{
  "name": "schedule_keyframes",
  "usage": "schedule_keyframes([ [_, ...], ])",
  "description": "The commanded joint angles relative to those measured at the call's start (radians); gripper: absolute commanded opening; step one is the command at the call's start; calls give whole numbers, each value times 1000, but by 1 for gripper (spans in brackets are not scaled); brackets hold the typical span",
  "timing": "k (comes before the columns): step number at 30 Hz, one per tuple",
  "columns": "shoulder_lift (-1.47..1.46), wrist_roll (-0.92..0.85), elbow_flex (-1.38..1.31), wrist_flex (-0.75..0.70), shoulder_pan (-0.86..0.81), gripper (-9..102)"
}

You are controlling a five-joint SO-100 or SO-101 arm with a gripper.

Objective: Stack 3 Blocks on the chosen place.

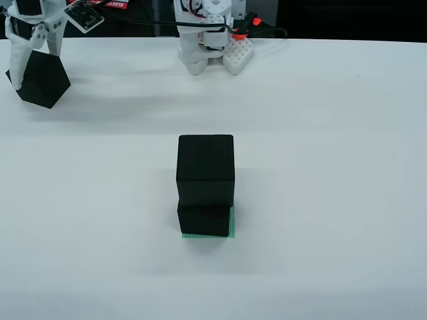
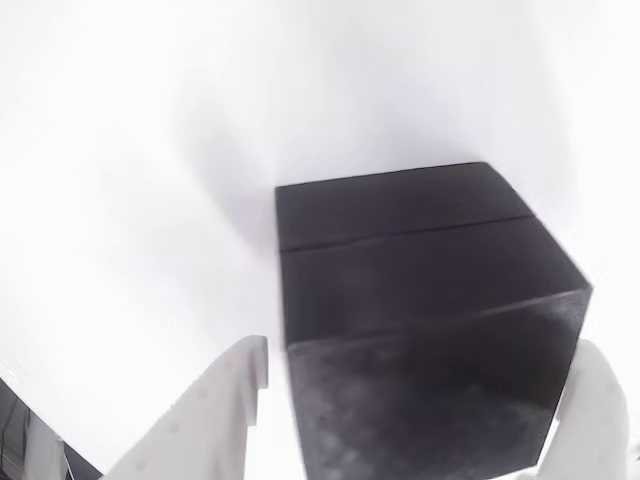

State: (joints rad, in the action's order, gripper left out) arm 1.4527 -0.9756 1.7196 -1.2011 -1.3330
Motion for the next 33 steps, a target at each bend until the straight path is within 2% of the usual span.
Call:
schedule_keyframes([
  [1, 0, 12, -40, -8, 6, 30],
  [6, 6, 12, -43, -14, 12, 20],
  [14, 106, 11, -32, -58, 57, 18],
  [20, 299, -5, 34, -84, 150, 18],
  [25, 454, -6, 31, -155, 291, 18],
  [33, 548, 9, -95, -310, 647, 18],
])
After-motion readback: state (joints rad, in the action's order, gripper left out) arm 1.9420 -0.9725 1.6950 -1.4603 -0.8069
